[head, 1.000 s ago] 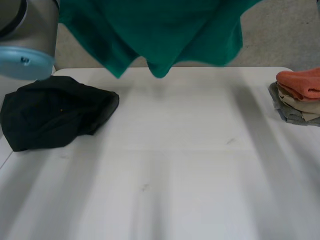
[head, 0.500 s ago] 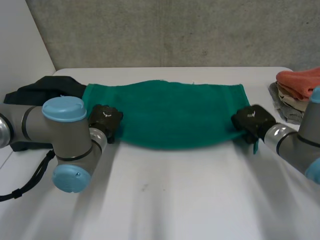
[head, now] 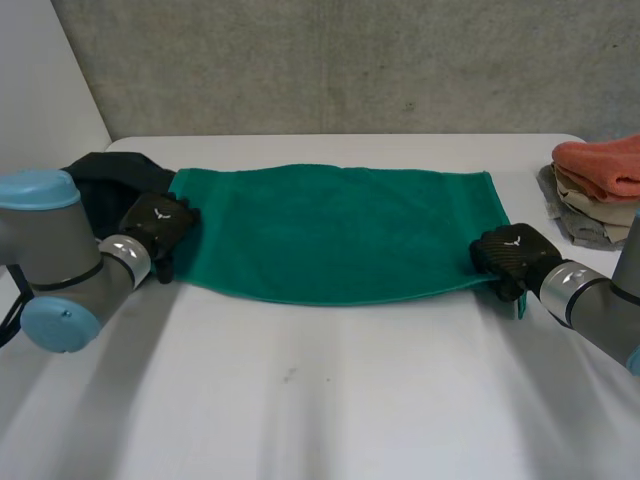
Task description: Fold the laundry.
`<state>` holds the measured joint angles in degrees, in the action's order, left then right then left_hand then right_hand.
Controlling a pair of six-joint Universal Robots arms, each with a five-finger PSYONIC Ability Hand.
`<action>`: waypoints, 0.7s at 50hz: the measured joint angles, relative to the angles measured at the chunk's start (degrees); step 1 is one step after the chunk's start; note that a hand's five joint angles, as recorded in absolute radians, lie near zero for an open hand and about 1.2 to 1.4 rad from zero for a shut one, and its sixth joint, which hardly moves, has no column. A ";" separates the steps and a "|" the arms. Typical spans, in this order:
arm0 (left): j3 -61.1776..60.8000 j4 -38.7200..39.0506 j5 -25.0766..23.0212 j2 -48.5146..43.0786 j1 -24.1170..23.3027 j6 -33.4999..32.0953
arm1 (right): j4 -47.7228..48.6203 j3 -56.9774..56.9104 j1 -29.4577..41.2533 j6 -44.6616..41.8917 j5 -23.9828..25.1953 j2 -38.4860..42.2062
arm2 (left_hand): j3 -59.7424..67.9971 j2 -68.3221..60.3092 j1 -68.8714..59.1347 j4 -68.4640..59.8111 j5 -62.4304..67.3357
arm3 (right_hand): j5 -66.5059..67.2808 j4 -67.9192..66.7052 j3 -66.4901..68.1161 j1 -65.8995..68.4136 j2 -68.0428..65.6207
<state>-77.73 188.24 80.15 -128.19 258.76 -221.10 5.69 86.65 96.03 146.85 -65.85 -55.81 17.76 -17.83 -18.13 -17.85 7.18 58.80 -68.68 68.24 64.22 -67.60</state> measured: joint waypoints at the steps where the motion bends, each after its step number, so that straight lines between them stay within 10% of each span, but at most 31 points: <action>1: 0.04 -0.13 -0.58 -0.24 0.51 -1.13 | 0.00 0.00 0.14 -0.02 -0.01 0.02 | -0.81 0.40 0.65 0.44 -0.48 | -0.01 0.00 0.00 0.00 0.00; 16: 3.56 1.06 -1.70 -4.64 0.42 -5.48 | -0.05 0.44 1.14 -0.10 -0.07 -0.14 | -0.48 0.02 0.19 0.02 0.37 | -0.01 0.00 0.00 0.00 0.00; 35: 5.58 0.58 -2.52 -3.17 -0.05 -1.18 | -1.25 0.24 0.54 -0.45 -0.44 -1.40 | 48.86 -50.35 -47.65 -50.47 49.15 | -0.01 0.00 0.00 0.00 0.00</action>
<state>-72.15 188.82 77.63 -131.36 258.71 -222.27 4.44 86.89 96.57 146.40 -66.29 -57.21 66.62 -68.17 -65.78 -68.32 56.32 58.79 -68.68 68.24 64.21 -67.60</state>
